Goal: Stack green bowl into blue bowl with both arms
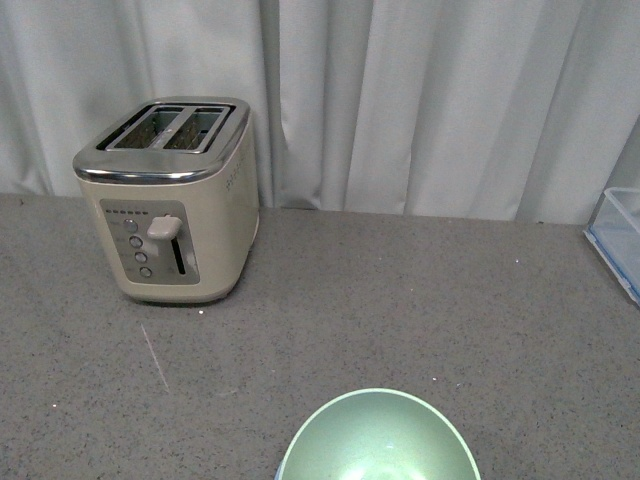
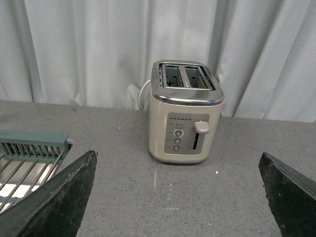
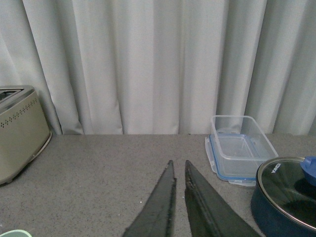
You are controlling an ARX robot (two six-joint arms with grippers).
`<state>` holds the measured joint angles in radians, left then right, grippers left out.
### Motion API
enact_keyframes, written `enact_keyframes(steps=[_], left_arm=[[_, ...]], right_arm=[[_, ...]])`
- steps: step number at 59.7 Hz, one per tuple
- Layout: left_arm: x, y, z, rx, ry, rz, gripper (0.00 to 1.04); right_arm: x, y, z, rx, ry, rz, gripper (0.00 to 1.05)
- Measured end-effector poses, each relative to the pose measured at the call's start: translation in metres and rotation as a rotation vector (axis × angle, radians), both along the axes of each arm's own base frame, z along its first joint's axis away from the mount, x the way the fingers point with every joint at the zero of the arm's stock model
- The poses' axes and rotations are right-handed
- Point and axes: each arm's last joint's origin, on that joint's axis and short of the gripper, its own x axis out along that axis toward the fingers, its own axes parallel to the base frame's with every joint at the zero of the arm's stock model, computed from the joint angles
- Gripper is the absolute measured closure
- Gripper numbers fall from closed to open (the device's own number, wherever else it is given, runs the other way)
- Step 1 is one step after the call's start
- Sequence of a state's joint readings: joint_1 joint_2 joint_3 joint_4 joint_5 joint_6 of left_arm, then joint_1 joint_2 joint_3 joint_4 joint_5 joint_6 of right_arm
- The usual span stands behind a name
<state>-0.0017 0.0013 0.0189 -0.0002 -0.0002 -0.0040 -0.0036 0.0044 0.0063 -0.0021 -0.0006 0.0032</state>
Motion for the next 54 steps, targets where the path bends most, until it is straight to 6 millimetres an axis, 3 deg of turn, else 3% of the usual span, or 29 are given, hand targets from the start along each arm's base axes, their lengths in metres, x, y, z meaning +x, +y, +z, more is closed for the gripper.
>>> enact_keyframes(steps=[22,54], left_arm=[[0.0000,0.0000,0.0000,0.000,0.000,0.000,0.06],[0.0000,0.0000,0.0000,0.000,0.000,0.000,0.06]], right_arm=[[0.0001,0.0000,-0.0001,0.000,0.002,0.000,0.07],[0.0000,0.0000,0.0000,0.000,0.000,0.000,0.09]])
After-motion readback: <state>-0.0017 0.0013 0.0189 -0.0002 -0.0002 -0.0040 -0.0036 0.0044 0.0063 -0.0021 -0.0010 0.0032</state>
